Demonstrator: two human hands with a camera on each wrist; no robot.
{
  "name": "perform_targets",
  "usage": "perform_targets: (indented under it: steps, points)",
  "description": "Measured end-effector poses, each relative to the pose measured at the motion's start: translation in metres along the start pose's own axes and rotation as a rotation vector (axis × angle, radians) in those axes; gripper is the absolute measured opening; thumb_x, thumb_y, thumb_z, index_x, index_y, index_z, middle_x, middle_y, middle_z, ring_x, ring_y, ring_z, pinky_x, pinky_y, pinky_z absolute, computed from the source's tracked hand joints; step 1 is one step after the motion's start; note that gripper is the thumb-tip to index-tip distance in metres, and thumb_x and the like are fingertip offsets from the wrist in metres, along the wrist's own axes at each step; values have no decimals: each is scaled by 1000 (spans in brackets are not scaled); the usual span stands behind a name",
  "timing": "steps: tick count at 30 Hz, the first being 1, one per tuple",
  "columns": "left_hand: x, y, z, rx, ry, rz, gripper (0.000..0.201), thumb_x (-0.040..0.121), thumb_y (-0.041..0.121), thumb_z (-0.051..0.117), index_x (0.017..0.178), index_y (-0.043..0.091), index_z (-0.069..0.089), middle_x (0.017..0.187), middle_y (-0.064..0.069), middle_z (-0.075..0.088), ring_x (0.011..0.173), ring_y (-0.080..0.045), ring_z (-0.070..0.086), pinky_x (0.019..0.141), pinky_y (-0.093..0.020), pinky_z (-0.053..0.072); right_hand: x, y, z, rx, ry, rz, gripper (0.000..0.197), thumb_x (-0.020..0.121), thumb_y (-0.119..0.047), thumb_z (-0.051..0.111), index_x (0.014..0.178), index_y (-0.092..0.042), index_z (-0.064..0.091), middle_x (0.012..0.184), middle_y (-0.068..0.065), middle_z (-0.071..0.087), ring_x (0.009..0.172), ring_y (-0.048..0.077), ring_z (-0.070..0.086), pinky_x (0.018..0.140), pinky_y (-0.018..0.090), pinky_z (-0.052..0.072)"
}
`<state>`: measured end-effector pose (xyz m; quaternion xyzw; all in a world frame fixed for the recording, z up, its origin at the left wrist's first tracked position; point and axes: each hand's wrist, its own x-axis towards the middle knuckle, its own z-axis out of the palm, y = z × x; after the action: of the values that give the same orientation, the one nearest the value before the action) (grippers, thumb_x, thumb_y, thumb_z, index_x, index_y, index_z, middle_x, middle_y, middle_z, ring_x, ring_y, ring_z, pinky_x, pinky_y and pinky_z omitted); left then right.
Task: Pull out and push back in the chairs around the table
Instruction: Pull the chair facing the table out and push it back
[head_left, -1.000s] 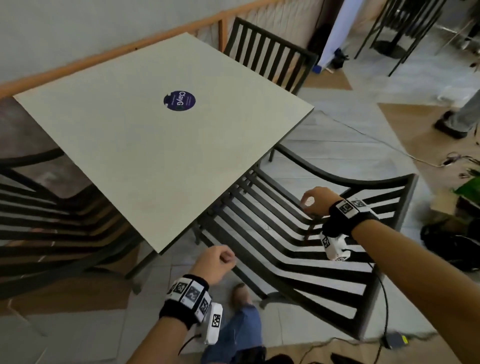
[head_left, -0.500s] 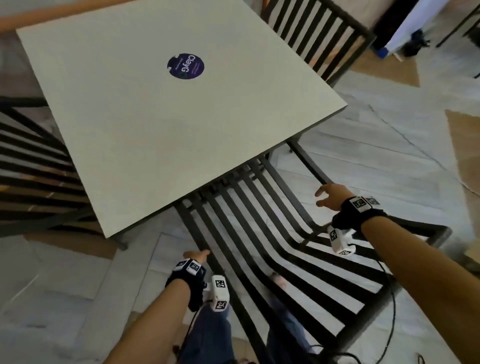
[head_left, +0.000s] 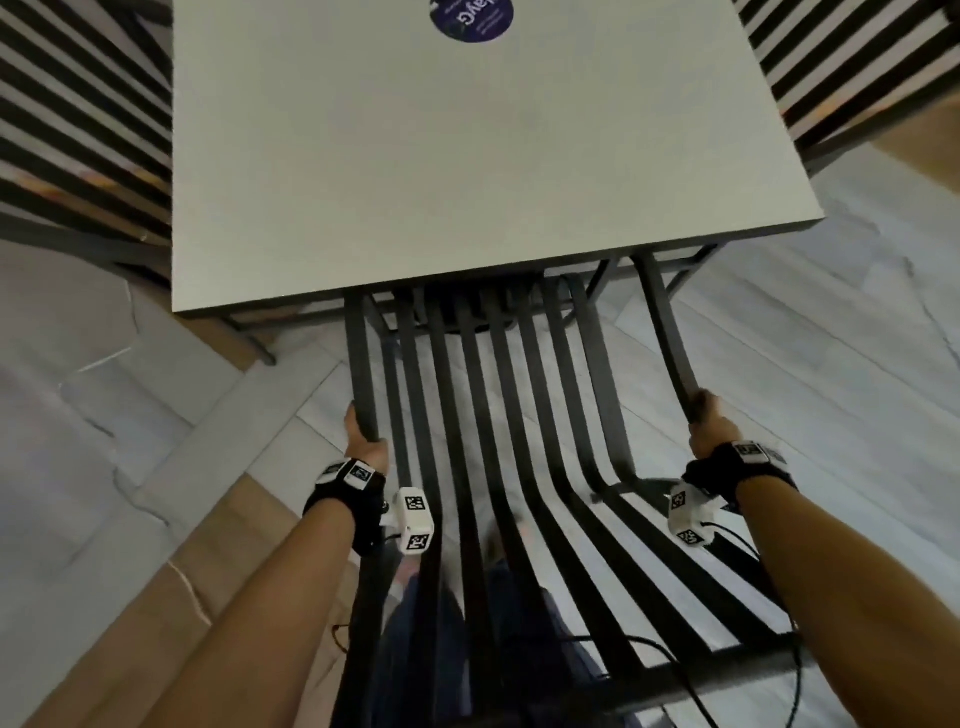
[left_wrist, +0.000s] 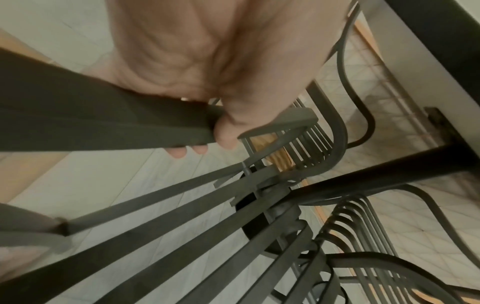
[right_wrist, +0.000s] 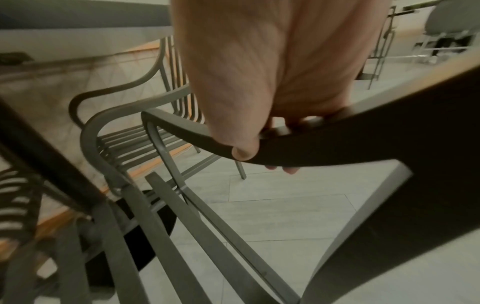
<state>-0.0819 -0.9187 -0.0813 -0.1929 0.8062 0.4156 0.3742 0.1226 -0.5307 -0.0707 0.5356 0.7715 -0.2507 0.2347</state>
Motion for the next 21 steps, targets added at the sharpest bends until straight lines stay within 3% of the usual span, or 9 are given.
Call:
perform_targets:
  steps: [5, 8, 11, 13, 16, 18, 20, 21]
  points:
    - [-8, -5, -1, 31, 38, -24, 81, 95, -5, 39, 153, 40, 6, 143, -20, 47, 118, -46, 55, 104, -56, 47, -1, 9, 10, -3, -37, -21, 63, 94, -5, 41, 147, -26, 14, 108, 29, 58, 78, 33, 50, 71, 40, 40]
    - [-11, -8, 6, 31, 105, 3, 81, 94, -4, 38, 153, 41, 5, 135, -25, 54, 98, -44, 61, 93, -54, 51, 2, 15, 7, 6, -32, -34, 62, 93, -5, 43, 146, -24, 17, 93, 21, 53, 76, 33, 50, 69, 40, 41]
    - [-12, -17, 13, 47, 102, 1, 77, 97, -1, 38, 152, 40, 4, 135, -25, 54, 89, -37, 59, 89, -50, 52, 1, 18, 6, -4, -23, -24, 62, 93, -1, 41, 145, -23, 18, 102, 27, 57, 77, 33, 49, 70, 40, 40]
    - [-13, -22, 10, 58, 110, -12, 76, 98, 0, 39, 153, 41, 4, 132, -24, 55, 82, -33, 57, 80, -44, 51, -2, 16, 9, -8, -14, -36, 62, 92, 1, 39, 145, -22, 17, 109, 30, 58, 77, 32, 48, 70, 41, 39]
    - [-6, -30, 3, 96, 144, -24, 78, 96, -1, 36, 152, 43, 5, 108, -24, 62, 59, -26, 51, 69, -40, 49, -5, 13, 14, -23, -10, -54, 61, 93, -2, 40, 145, -22, 16, 103, 25, 58, 77, 31, 50, 69, 40, 39]
    - [-4, -34, -2, 110, 124, -11, 76, 97, 2, 39, 152, 43, 5, 115, -25, 61, 65, -31, 56, 76, -45, 54, -7, 12, 16, -30, -15, -48, 60, 93, -3, 41, 144, -24, 17, 102, 21, 58, 80, 33, 52, 71, 42, 42]
    - [-5, -34, -8, 143, 83, 2, 72, 101, 11, 43, 153, 41, 3, 130, -27, 56, 94, -43, 63, 93, -53, 53, -12, 12, 14, -58, -14, -27, 62, 89, -4, 42, 141, -29, 18, 116, 22, 58, 91, 37, 57, 82, 49, 49]
    - [-7, -30, -11, 173, 75, -8, 71, 101, 18, 45, 154, 38, 2, 138, -28, 51, 109, -47, 59, 100, -55, 49, -17, 12, 12, -77, -13, -8, 64, 88, -6, 45, 141, -31, 19, 123, 21, 55, 99, 40, 57, 88, 53, 49]
